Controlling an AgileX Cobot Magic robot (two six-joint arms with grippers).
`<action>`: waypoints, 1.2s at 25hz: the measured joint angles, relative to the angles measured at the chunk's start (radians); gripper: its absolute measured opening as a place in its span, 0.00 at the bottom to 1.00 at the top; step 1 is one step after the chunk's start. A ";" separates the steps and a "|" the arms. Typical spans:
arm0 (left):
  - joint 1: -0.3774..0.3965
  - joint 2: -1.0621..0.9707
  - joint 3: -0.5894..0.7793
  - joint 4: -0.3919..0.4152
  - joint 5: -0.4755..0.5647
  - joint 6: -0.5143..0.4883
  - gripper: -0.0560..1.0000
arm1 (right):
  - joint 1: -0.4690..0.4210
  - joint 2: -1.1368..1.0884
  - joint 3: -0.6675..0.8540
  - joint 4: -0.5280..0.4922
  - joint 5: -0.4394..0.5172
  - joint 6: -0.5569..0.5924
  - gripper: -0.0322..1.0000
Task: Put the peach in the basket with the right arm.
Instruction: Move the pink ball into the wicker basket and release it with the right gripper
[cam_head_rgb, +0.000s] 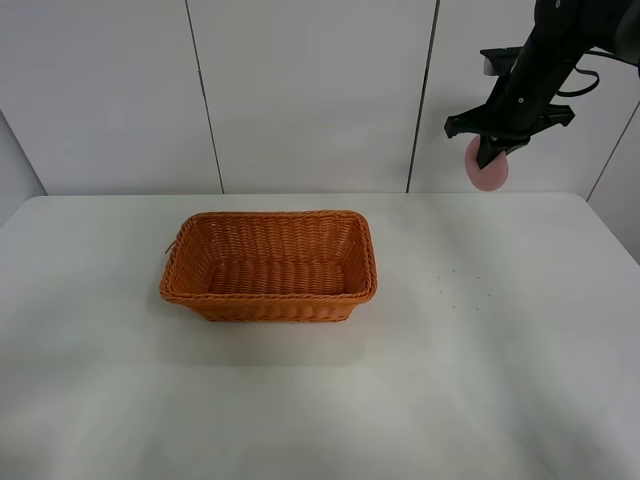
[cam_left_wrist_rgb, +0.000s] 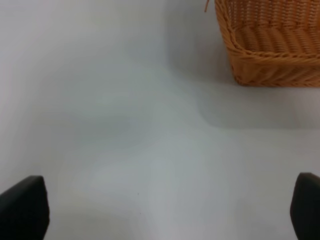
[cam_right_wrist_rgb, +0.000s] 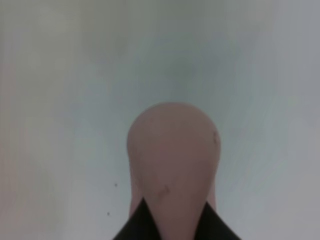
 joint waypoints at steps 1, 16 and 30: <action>0.000 0.000 0.000 0.000 0.000 0.000 0.99 | 0.007 0.000 -0.002 0.000 0.000 0.000 0.03; 0.000 0.000 0.000 0.000 0.000 0.000 0.99 | 0.422 0.000 -0.005 0.007 0.008 0.000 0.03; 0.000 0.000 0.000 0.000 0.000 0.000 0.99 | 0.546 0.225 -0.005 0.021 -0.169 0.040 0.03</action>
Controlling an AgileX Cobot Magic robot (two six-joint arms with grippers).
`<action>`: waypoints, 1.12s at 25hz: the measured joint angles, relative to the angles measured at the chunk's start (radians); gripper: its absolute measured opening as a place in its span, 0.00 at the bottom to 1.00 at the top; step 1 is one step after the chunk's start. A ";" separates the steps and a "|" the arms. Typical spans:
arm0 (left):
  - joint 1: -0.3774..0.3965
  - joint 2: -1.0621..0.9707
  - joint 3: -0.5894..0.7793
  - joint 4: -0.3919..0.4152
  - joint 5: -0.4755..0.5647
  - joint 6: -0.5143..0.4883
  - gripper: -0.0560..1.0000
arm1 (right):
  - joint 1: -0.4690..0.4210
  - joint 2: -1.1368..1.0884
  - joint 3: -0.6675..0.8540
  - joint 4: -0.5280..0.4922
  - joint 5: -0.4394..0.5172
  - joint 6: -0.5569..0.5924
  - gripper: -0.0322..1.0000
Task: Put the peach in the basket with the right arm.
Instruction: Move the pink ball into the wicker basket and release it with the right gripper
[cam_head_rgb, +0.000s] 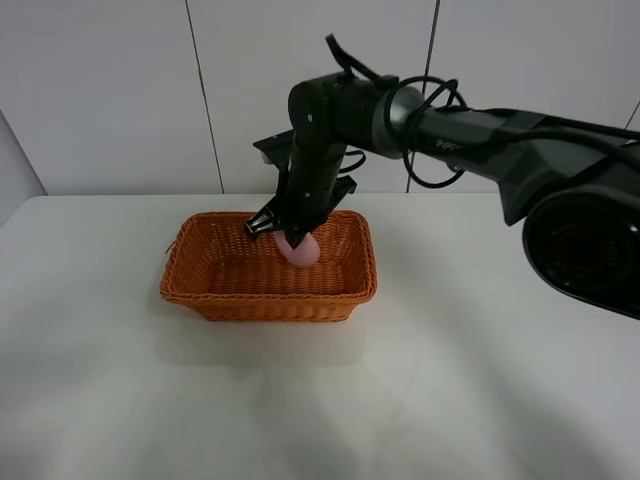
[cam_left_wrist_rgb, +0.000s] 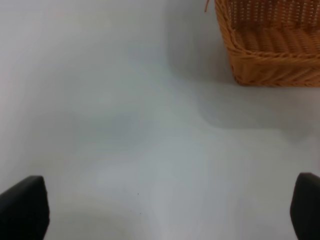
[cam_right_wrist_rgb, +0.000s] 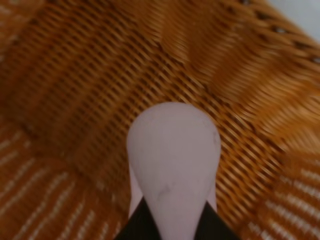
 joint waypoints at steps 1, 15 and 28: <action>0.000 0.000 0.000 0.000 0.000 0.000 0.99 | 0.000 0.018 0.000 0.007 -0.018 0.002 0.03; 0.000 0.000 0.000 0.000 0.000 0.000 0.99 | 0.000 0.069 -0.010 0.059 -0.019 0.005 0.61; 0.000 0.000 0.000 0.000 0.000 0.000 0.99 | 0.000 0.011 -0.410 0.032 0.164 0.026 0.65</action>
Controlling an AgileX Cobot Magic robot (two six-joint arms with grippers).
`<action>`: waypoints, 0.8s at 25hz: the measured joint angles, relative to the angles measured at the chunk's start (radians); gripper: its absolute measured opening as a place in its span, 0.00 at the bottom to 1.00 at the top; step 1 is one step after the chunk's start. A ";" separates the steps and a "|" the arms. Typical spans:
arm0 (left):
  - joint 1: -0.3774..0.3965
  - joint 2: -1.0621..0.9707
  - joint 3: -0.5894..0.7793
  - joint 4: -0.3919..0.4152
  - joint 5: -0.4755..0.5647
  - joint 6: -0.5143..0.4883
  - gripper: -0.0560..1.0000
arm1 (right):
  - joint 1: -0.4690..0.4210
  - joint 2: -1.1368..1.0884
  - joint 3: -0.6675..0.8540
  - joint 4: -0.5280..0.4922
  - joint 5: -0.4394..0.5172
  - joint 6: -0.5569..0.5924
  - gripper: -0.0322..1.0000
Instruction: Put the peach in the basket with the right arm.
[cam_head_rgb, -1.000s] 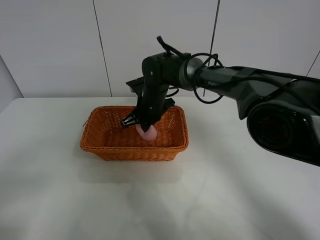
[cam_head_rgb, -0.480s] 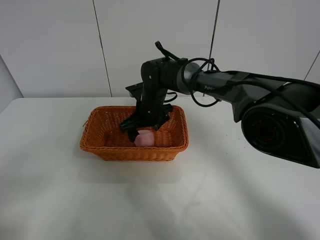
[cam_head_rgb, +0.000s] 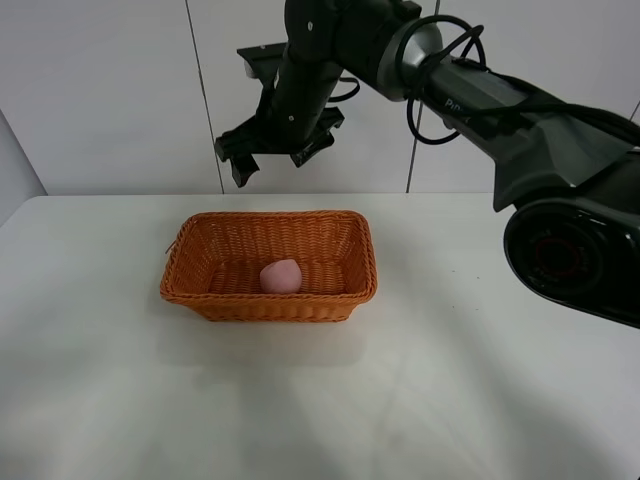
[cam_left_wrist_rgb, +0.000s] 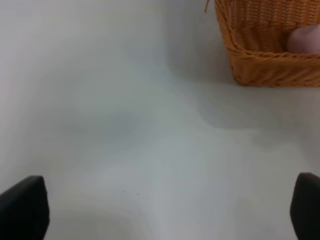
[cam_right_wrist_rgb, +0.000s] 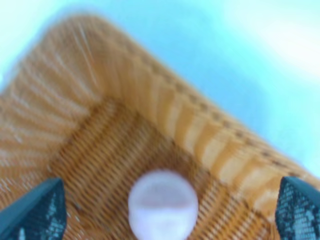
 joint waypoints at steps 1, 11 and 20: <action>0.000 0.000 0.000 0.000 0.000 0.000 0.99 | 0.000 -0.001 -0.010 0.000 0.002 0.002 0.65; 0.000 0.000 0.000 0.000 0.000 0.000 0.99 | -0.086 0.004 0.008 0.001 0.010 -0.013 0.65; 0.000 0.000 0.000 0.000 0.000 0.000 0.99 | -0.352 0.014 0.008 -0.004 0.010 -0.037 0.65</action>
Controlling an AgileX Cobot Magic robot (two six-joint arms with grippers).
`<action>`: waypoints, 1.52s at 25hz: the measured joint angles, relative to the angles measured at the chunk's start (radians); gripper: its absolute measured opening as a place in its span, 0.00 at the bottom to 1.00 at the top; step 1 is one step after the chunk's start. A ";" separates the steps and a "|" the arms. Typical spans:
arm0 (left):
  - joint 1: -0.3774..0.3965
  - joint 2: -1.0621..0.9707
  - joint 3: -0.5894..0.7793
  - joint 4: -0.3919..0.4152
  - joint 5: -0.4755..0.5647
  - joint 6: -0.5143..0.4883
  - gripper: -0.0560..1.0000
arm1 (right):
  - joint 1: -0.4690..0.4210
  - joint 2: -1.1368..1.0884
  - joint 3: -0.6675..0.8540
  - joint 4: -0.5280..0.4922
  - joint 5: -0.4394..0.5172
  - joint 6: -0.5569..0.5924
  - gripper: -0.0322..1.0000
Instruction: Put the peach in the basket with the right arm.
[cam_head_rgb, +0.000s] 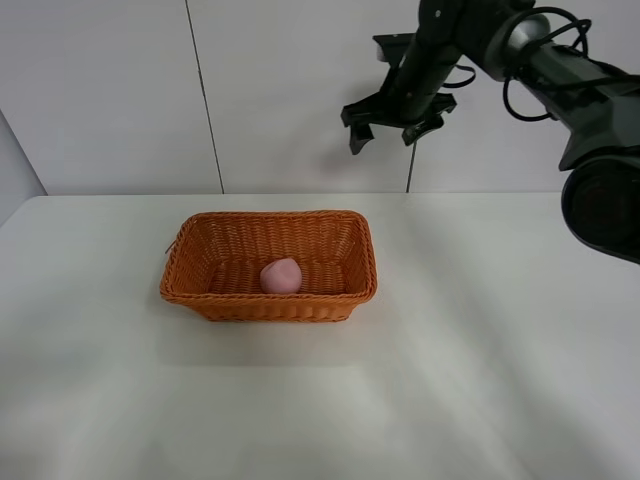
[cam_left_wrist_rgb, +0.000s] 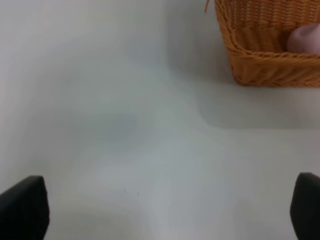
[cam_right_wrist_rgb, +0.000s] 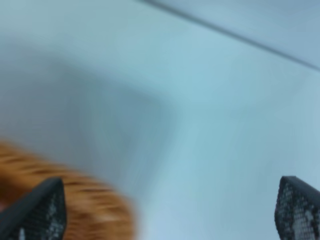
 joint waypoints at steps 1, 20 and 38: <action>0.000 0.000 0.000 0.000 0.000 0.000 0.99 | -0.032 0.000 0.000 0.000 0.000 0.000 0.65; 0.000 0.000 0.000 0.000 0.000 0.000 0.99 | -0.246 -0.086 0.174 0.013 -0.003 -0.008 0.65; 0.000 0.000 0.000 0.000 0.000 0.000 0.99 | -0.246 -1.039 1.310 0.010 -0.005 -0.020 0.65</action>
